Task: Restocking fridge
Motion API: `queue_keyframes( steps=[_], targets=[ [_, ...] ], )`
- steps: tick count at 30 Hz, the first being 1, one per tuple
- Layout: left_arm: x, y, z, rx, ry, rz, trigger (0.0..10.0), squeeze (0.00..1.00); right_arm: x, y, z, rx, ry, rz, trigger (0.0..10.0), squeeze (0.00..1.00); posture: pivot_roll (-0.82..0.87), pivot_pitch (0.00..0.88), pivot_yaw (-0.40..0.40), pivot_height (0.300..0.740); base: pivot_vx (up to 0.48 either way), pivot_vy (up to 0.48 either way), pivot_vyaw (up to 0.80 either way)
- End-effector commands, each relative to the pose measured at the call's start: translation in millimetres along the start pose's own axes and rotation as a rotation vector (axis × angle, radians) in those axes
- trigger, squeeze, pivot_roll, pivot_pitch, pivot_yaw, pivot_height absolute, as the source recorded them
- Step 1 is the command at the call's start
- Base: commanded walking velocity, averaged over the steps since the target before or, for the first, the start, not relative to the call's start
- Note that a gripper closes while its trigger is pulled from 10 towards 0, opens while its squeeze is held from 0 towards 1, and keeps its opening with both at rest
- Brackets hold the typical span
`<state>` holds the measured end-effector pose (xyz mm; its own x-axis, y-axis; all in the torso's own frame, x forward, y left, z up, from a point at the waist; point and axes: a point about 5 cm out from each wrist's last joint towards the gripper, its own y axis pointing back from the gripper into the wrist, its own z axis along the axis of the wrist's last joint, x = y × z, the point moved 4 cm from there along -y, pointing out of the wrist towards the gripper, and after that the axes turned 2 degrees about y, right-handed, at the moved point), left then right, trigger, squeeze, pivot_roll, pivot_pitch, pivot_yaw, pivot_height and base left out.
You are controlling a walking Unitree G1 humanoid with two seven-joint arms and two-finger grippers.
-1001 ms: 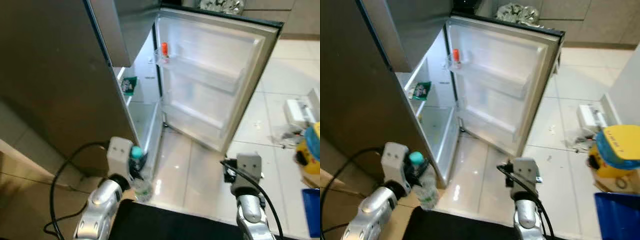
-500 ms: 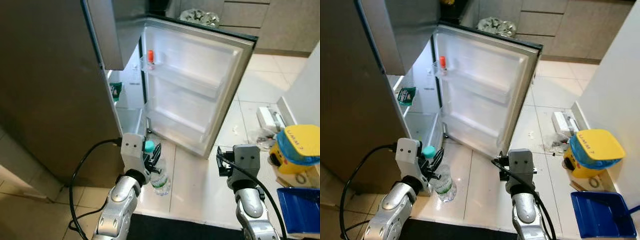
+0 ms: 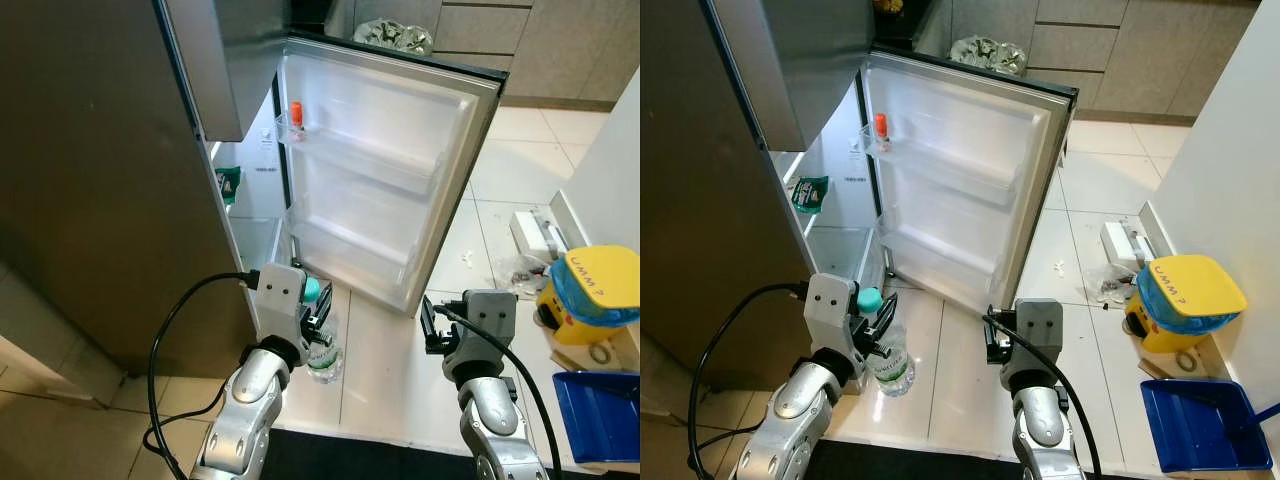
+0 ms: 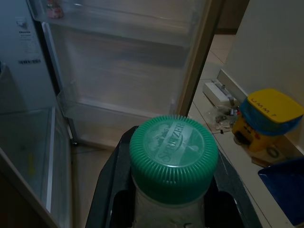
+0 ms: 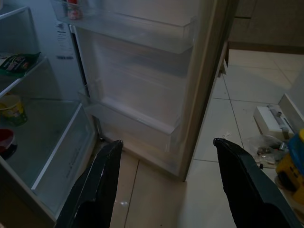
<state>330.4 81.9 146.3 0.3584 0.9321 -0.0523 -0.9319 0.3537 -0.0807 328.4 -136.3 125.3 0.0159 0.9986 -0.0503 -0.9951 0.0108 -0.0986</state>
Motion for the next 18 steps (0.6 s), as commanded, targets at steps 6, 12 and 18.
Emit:
queue_keyframes(
  steps=[6,12,18],
  targets=[
    [-17.8,0.3,9.8,-0.058,-0.027,-0.065,10.0,0.00,3.9,6.7,-9.2,0.033,-0.016,0.025,10.0,0.00,-0.23,0.162,0.020,0.740,0.216,0.000,0.00],
    [-22.2,-0.5,10.3,-0.058,-0.025,-0.083,10.0,0.00,3.4,8.0,-11.7,0.039,-0.013,0.028,10.0,0.00,-0.23,0.163,0.024,0.740,0.392,0.000,0.00],
    [-21.1,-0.2,9.5,-0.055,-0.027,-0.082,10.0,0.00,3.3,8.4,-14.3,0.046,-0.014,0.028,10.0,0.00,-0.23,0.163,0.021,0.740,0.406,0.000,0.00]
  ],
)
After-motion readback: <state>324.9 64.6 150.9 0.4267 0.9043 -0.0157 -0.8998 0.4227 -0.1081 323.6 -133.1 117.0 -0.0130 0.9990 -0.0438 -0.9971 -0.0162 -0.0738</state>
